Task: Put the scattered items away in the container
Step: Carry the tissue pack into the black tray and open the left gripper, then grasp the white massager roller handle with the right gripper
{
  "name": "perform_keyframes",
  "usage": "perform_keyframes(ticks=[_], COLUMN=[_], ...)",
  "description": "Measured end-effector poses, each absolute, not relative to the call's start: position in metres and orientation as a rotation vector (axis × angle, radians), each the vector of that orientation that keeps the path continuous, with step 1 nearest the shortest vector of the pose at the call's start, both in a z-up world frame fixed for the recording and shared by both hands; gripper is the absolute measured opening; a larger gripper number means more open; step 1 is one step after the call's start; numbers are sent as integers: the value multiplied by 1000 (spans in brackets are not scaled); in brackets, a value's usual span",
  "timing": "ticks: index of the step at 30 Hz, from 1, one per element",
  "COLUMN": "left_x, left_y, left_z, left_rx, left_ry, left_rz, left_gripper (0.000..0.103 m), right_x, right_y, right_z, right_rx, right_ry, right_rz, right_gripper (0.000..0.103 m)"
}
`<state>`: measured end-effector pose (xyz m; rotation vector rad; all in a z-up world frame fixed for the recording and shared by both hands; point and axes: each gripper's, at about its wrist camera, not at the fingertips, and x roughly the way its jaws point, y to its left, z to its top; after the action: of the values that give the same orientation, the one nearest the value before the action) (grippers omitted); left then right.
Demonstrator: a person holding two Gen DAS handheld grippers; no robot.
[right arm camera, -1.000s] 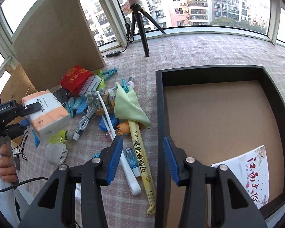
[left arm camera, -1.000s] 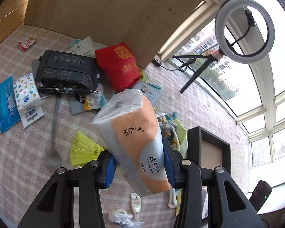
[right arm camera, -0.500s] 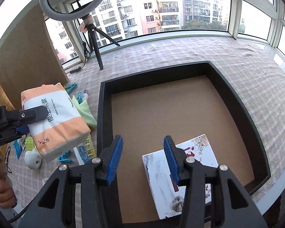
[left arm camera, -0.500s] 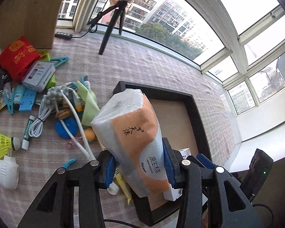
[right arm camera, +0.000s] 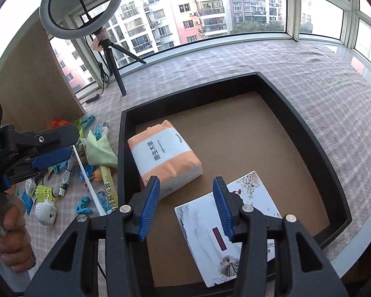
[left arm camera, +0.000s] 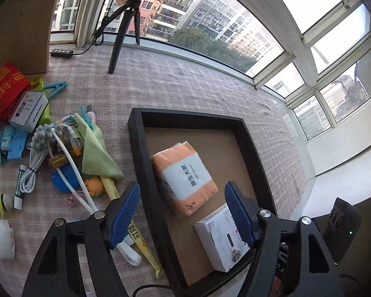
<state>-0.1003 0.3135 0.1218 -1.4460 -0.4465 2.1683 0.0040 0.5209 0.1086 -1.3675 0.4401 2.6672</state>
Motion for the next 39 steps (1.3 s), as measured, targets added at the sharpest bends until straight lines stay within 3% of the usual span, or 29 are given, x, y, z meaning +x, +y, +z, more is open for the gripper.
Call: perform_keyframes(ticks=[6,15,25,30,39], left_x=[-118,-130,-144,-146,-143], left_y=[257,259,261,255,250], left_z=[93,79,43,33,36], left_rx=[-1546,-1621,-1778,-1811,-1770], left_ry=[-599,-545,-502,-531,-547], left_rz=[2205,2209,2189,2175,2141], left_gripper=[58,58,24,12,5], right_x=[-13,-37,-65,-75,-95], right_y=[484,427,395,384,364], right_z=[99,73,47,40,25], right_rx=[-1468,-1638,-1782,-1809,-1862], right_ry=[389,347,361,321,259], right_rz=[2762,2869,2874,2878,2881], right_gripper=[44,44,43,43,43])
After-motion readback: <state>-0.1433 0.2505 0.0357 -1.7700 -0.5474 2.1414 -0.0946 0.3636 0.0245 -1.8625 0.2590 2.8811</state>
